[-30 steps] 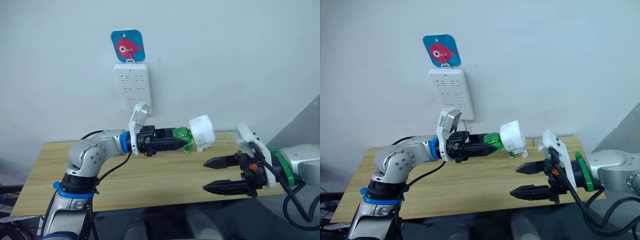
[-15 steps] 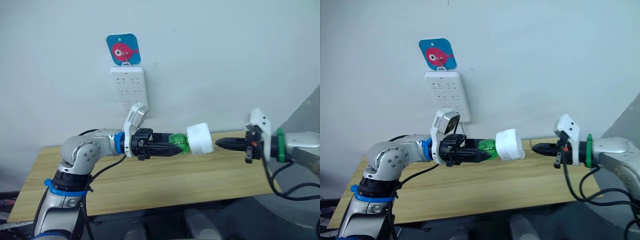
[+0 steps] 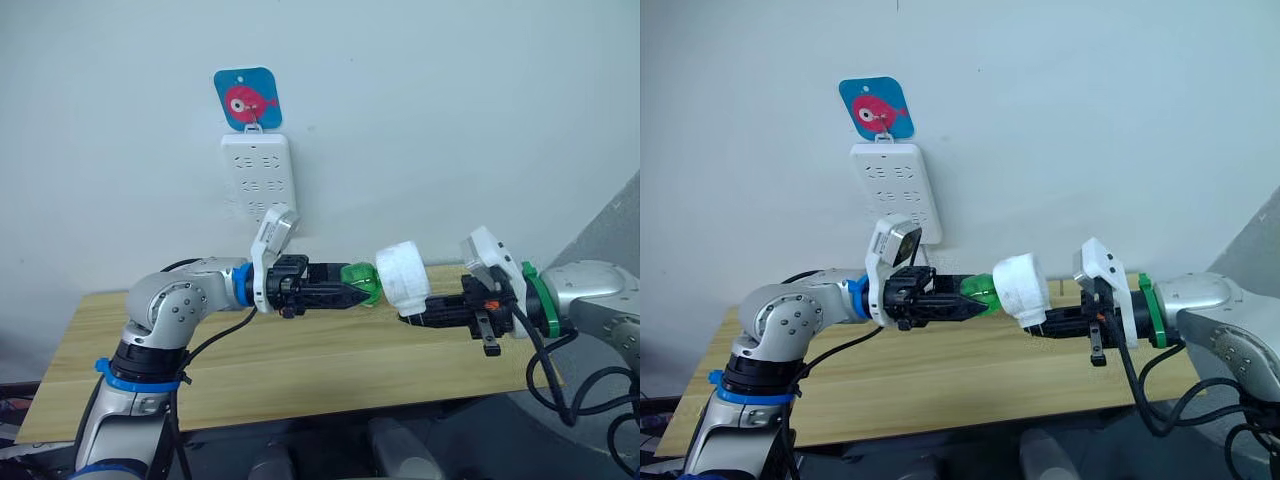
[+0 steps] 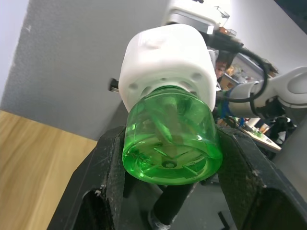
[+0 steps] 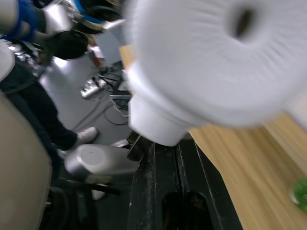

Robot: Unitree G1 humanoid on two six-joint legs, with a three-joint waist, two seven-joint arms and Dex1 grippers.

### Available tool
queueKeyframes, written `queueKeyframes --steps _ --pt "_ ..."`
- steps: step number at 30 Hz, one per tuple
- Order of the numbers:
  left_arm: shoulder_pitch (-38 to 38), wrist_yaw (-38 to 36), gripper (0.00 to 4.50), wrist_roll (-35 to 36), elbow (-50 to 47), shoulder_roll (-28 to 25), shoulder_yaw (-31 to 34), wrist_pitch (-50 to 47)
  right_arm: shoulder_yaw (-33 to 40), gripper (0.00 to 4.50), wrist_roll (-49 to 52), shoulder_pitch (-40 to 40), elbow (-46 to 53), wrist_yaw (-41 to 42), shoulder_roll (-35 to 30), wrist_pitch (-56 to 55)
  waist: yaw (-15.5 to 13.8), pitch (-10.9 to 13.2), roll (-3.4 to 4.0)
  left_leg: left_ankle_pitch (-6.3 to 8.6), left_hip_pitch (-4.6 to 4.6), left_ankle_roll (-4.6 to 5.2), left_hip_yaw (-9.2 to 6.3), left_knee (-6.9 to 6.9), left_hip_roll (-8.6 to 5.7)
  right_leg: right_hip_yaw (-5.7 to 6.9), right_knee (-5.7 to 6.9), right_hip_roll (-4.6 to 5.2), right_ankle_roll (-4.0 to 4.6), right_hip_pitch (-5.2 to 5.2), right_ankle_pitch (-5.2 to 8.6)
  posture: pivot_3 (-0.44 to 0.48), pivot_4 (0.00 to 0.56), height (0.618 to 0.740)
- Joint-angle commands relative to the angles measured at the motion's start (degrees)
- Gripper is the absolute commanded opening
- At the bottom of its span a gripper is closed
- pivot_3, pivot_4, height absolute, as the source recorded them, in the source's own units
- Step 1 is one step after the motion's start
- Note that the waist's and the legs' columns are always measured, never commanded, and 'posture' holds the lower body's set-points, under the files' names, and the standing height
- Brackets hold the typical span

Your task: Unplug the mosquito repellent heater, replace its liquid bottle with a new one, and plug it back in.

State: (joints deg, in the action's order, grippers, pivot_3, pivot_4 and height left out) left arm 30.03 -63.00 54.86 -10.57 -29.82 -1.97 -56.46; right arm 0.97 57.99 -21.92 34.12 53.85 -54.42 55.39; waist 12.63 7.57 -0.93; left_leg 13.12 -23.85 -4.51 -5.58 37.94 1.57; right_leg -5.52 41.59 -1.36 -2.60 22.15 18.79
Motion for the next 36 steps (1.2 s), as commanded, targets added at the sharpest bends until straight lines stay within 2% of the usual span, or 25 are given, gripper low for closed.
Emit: queueKeyframes --steps 1,8,15,26,36 --pt "0.9 -0.3 2.34 -2.5 -0.1 0.1 -0.5 3.3 3.3 0.00 4.6 -2.2 1.8 -1.4 -0.2 1.6 0.0 0.0 0.00 0.00 0.00 0.00 0.01 0.00 0.00 0.00 0.00 0.00 0.00 0.00 0.00 -0.254 0.054 0.692" --pt "0.3 -1.8 2.34 -8.3 0.1 -0.5 -3.1 8.1 5.0 0.00 13.7 -7.0 0.3 -10.4 3.6 4.1 0.1 0.0 0.01 0.00 0.00 0.00 0.01 -0.01 0.00 -0.01 0.00 0.00 0.00 0.00 0.00 -0.254 0.055 0.692" --pt "-0.3 -5.0 2.34 -11.5 -0.7 -2.3 -5.4 11.1 4.5 0.00 14.1 -10.6 -3.5 -17.8 6.9 4.7 0.1 0.0 0.02 0.00 -0.01 0.00 0.03 -0.01 0.00 -0.02 0.00 0.00 0.00 0.01 0.00 -0.253 0.056 0.692" --pt "-1.6 -7.8 2.34 -11.5 -2.1 -3.6 -5.9 11.2 2.9 0.00 7.8 -13.0 -6.8 -19.6 7.9 4.3 0.1 0.0 0.02 0.00 -0.01 0.00 0.04 -0.02 0.01 -0.03 0.00 0.00 0.00 0.03 0.00 -0.248 0.056 0.692" --pt "-1.6 -9.0 2.34 -8.6 -2.4 -4.1 -4.6 8.2 3.5 0.00 3.1 -12.2 -8.6 -18.8 8.6 3.7 0.1 0.0 0.02 0.00 -0.01 0.00 0.03 -0.03 0.01 -0.02 0.00 0.00 0.00 0.04 0.00 -0.250 0.055 0.692"
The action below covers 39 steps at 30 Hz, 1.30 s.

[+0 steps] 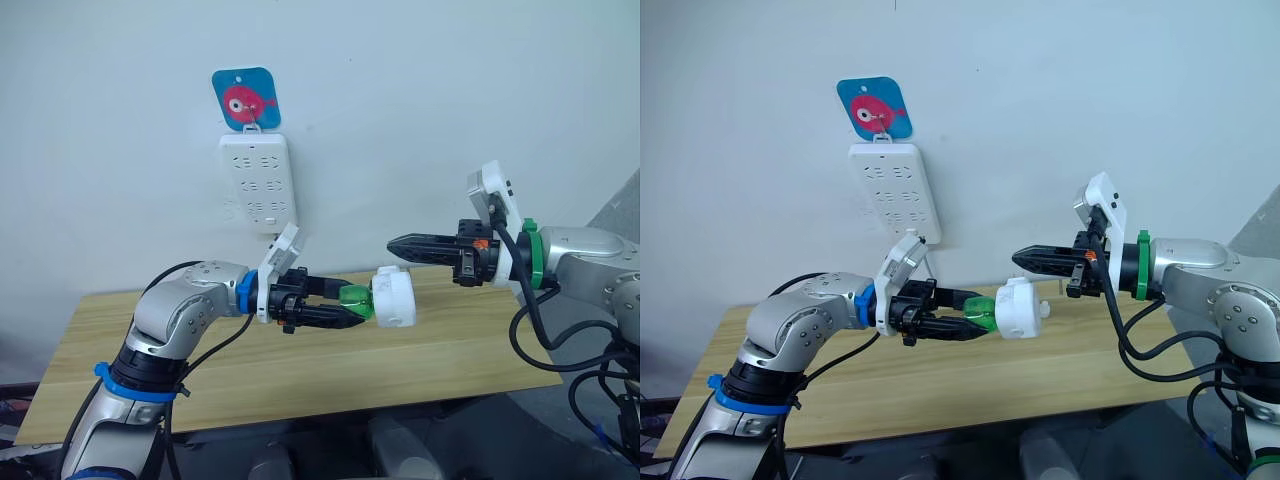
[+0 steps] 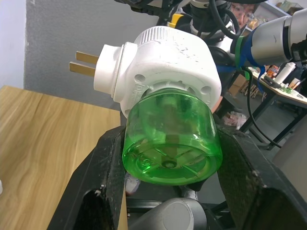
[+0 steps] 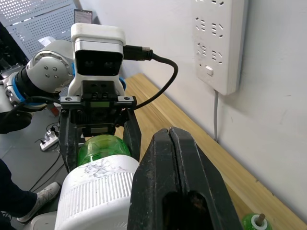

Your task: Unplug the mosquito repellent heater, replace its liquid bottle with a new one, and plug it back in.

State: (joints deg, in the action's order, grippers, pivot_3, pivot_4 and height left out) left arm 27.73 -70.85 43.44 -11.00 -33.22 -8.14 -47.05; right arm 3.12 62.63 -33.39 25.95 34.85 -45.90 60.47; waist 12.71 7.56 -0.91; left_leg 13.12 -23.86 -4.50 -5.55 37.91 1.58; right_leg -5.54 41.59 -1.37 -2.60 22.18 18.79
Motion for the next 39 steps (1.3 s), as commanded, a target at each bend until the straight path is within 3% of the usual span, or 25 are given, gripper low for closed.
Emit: queueKeyframes --steps 1,16,27,34,37,39 --pt "0.8 -1.3 2.34 3.5 -2.1 -0.9 1.8 -1.9 1.0 0.00 -2.6 -0.4 -0.6 0.7 -0.1 -1.8 0.0 0.0 0.00 0.00 0.00 0.00 0.00 0.00 0.00 0.00 0.00 0.00 0.00 0.00 0.00 -0.250 0.055 0.692" --pt "2.4 -0.4 2.34 8.1 -1.9 -1.4 3.7 -6.3 -6.1 0.00 -8.3 2.8 2.8 14.2 -1.1 -3.8 0.0 0.0 -0.01 0.00 0.00 0.00 -0.02 0.00 -0.01 0.02 0.00 0.01 0.00 0.00 0.00 -0.244 0.048 0.692" --pt "2.2 1.0 2.34 8.8 -2.0 -1.1 4.2 -6.6 -5.9 0.00 -11.1 3.4 2.6 14.5 -0.1 -4.9 0.0 0.0 0.00 0.00 0.01 0.00 -0.02 0.00 0.00 0.02 0.01 0.00 0.00 0.00 0.00 -0.241 0.045 0.692" --pt "0.3 1.5 2.34 5.6 -2.4 -1.5 3.4 -2.7 -1.6 0.00 -14.2 2.8 -1.1 11.7 -0.5 -6.2 0.0 0.0 0.00 0.00 0.01 0.00 -0.02 0.01 -0.01 0.01 0.01 0.01 0.00 0.00 0.00 -0.242 0.046 0.692" --pt "-1.9 4.7 2.34 3.3 -3.0 0.7 4.1 1.6 2.5 0.58 -14.4 4.4 -2.3 10.9 -2.0 -6.0 0.0 0.0 0.01 0.00 0.00 0.00 -0.02 0.00 -0.01 0.01 0.01 0.02 0.00 0.00 0.00 -0.248 0.049 0.692" --pt "-3.4 6.8 2.34 1.3 -3.2 2.4 4.4 5.0 5.8 1.25 -13.1 6.7 -1.8 9.4 -2.6 -4.6 -0.2 0.0 -0.02 0.00 -0.01 0.00 -0.01 0.00 -0.03 0.02 0.01 0.06 0.01 -0.01 0.00 -0.248 0.049 0.692"
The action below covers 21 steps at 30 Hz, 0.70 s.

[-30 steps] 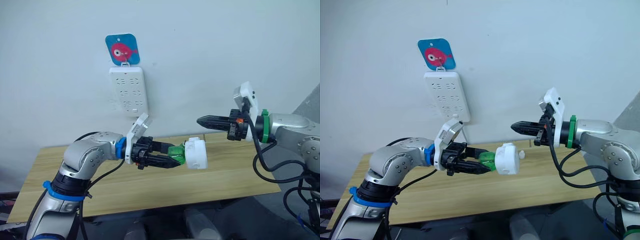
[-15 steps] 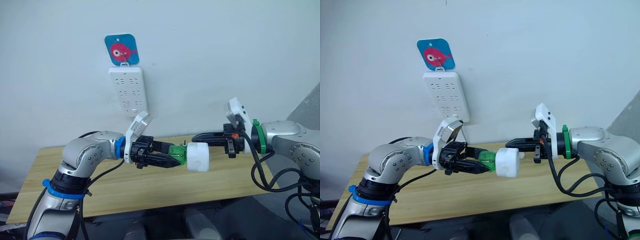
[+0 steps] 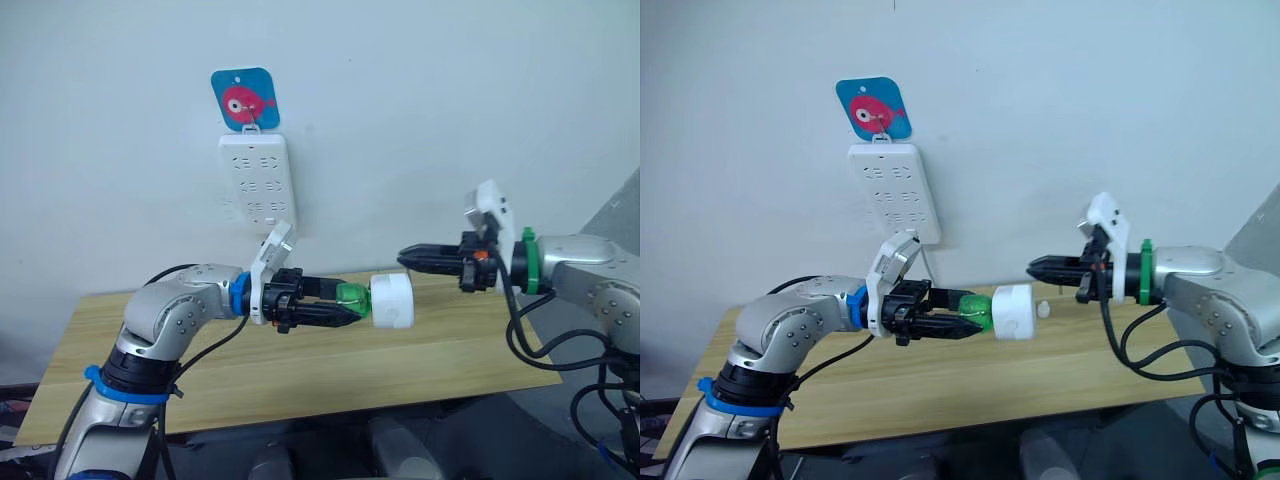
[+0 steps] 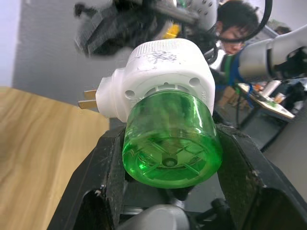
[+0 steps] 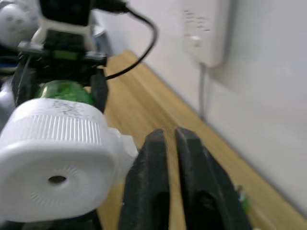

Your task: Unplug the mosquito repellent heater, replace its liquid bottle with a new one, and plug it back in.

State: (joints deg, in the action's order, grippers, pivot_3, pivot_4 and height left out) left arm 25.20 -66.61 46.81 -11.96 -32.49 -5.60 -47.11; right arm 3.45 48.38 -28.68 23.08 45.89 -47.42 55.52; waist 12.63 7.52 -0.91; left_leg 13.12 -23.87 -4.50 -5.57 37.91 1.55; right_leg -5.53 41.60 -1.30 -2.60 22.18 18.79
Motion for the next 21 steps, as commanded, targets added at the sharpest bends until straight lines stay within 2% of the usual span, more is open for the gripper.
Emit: queueKeyframes --steps 1,4,9,12,15,18,21 --pt "-1.5 3.2 2.34 -2.7 -2.5 2.2 2.0 6.2 6.8 1.62 1.8 2.9 1.6 -2.5 -1.0 1.1 -0.1 0.0 -0.04 0.00 -0.01 0.00 -0.01 0.00 0.00 0.01 0.00 0.00 0.00 0.00 0.00 -0.249 0.053 0.692" --pt "-4.1 5.7 2.34 -6.6 -2.9 4.4 1.5 12.0 13.5 2.72 5.6 7.9 3.7 -6.5 -0.5 4.6 -0.1 0.0 -0.03 0.00 -0.01 0.00 0.01 0.01 -0.01 -0.01 0.00 0.01 0.00 -0.01 0.00 -0.253 0.058 0.692" --pt "-7.5 10.8 2.34 -14.1 -1.3 10.0 1.1 24.2 24.9 4.50 22.7 17.4 6.7 -20.6 4.9 12.1 0.0 -0.1 -0.02 0.00 0.00 0.01 0.05 0.03 -0.01 -0.05 0.04 0.00 0.00 -0.03 0.00 -0.272 0.067 0.692" --pt "-9.0 13.1 2.34 -17.5 -0.4 12.9 0.5 30.1 26.5 4.50 34.5 24.2 8.8 -30.9 8.0 10.6 0.0 -0.1 0.06 0.01 -0.01 0.01 0.05 0.02 0.01 -0.06 0.04 -0.06 0.00 -0.02 0.00 -0.280 0.070 0.692" --pt "-9.4 14.8 2.34 -21.6 1.8 15.5 -0.1 37.3 23.5 4.50 44.0 29.0 11.9 -41.6 11.1 5.4 0.2 -0.2 0.14 0.01 0.01 0.02 0.15 0.04 -0.01 -0.17 0.05 -0.06 -0.01 -0.03 0.00 -0.280 0.070 0.692" --pt "-10.0 16.0 2.34 -24.7 3.5 17.4 -0.8 43.1 16.8 4.50 50.6 29.0 14.2 -53.6 16.0 -1.7 0.6 -0.3 0.20 0.01 0.05 0.02 0.22 0.05 0.05 -0.24 0.05 -0.14 -0.01 -0.04 0.01 -0.282 0.070 0.692" --pt "-10.7 18.7 2.34 -26.1 4.3 19.5 -0.6 45.9 10.2 4.50 54.9 26.7 15.3 -61.1 19.6 -7.2 1.1 -0.4 0.33 0.01 0.04 0.02 0.20 0.04 0.08 -0.26 0.05 -0.20 -0.01 -0.03 0.01 -0.284 0.067 0.692"
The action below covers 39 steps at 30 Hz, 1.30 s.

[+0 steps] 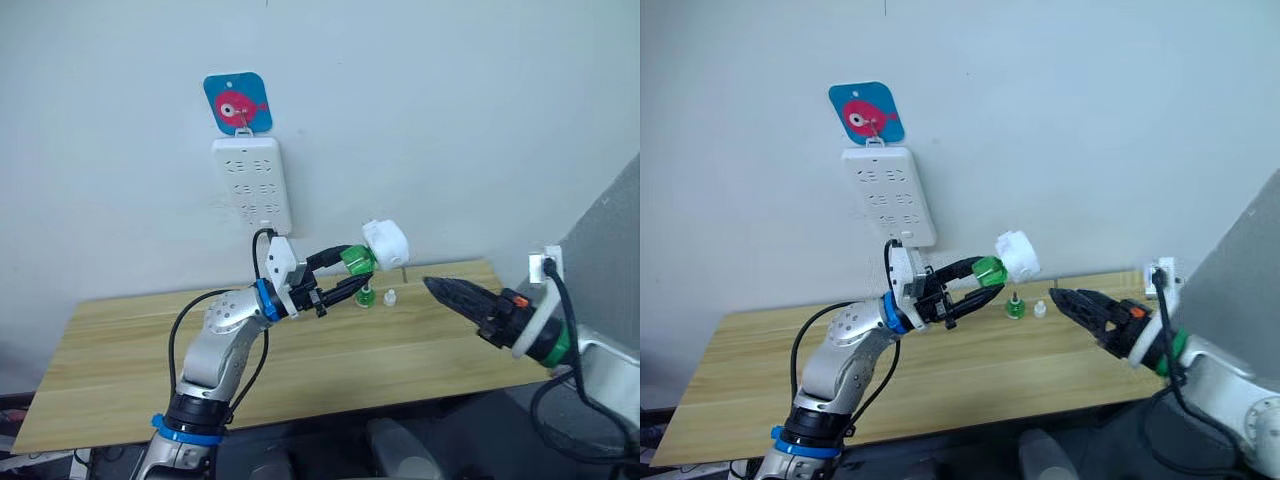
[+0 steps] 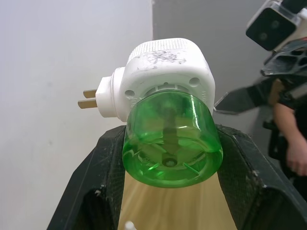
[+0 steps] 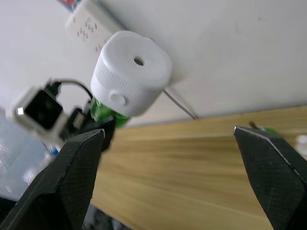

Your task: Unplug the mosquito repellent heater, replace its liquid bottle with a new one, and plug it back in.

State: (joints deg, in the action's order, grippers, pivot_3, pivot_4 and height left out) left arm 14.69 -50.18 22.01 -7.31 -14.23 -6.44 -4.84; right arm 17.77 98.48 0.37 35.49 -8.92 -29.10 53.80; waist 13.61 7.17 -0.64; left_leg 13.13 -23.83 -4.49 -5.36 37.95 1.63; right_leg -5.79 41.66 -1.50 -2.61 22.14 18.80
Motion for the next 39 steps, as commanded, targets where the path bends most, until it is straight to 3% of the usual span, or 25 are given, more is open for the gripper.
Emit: queueKeyframes --steps 1,10,20,32,35,37,39 --pt "-0.2 3.0 2.34 -1.5 -0.1 1.7 0.4 3.7 -5.8 4.50 4.3 -3.1 3.1 -7.6 1.6 -6.2 0.4 -0.1 0.09 0.00 0.00 0.00 0.00 -0.01 -0.01 0.00 0.00 0.00 0.00 0.01 0.00 -0.284 0.066 0.692" --pt "-0.8 5.5 2.34 -3.0 1.0 3.4 -0.1 5.9 -14.1 4.50 -6.4 -11.3 -0.3 -8.2 5.8 -11.6 0.6 -0.1 0.13 0.00 -0.04 0.00 -0.13 -0.02 -0.02 0.11 -0.03 0.00 0.00 0.03 0.00 -0.283 0.063 0.692" --pt "1.2 6.5 2.34 -3.2 2.2 3.6 0.4 6.9 -16.2 4.50 -14.3 -16.0 -6.1 -6.8 9.7 -13.2 0.7 -0.1 0.16 0.00 -0.04 0.00 -0.17 -0.05 0.00 0.14 -0.02 -0.02 0.00 0.04 0.00 -0.283 0.057 0.692" --pt "0.9 6.5 2.34 -3.1 1.3 3.1 -0.5 7.0 -16.0 4.50 -15.0 -19.4 -9.0 -6.7 16.4 -14.7 0.8 -0.2 0.20 0.00 -0.06 0.00 -0.18 -0.04 0.00 0.15 -0.02 -0.02 0.01 0.05 0.00 -0.271 0.055 0.692" --pt "1.1 6.0 2.34 -3.1 1.3 2.7 -0.5 7.3 -16.0 3.87 -15.1 -19.9 -9.5 -6.4 17.3 -14.5 0.7 -0.2 0.22 0.00 -0.06 0.00 -0.20 -0.04 0.00 0.16 -0.01 -0.02 0.01 0.04 0.00 -0.266 0.054 0.692" --pt "0.8 6.1 2.34 -2.9 1.1 2.6 -0.6 7.1 -16.1 3.17 -15.3 -20.0 -9.7 -6.0 17.7 -14.4 0.7 -0.2 0.22 0.00 -0.06 0.00 -0.20 -0.04 0.00 0.16 -0.01 -0.02 0.01 0.04 0.00 -0.263 0.053 0.692" --pt "0.6 6.2 2.34 -3.0 0.8 2.5 -0.8 7.2 -16.2 3.05 -15.5 -20.1 -9.8 -5.8 18.1 -14.2 0.7 -0.2 0.23 0.00 -0.06 0.00 -0.20 -0.05 0.00 0.16 -0.01 -0.02 0.01 0.05 0.00 -0.260 0.051 0.692"
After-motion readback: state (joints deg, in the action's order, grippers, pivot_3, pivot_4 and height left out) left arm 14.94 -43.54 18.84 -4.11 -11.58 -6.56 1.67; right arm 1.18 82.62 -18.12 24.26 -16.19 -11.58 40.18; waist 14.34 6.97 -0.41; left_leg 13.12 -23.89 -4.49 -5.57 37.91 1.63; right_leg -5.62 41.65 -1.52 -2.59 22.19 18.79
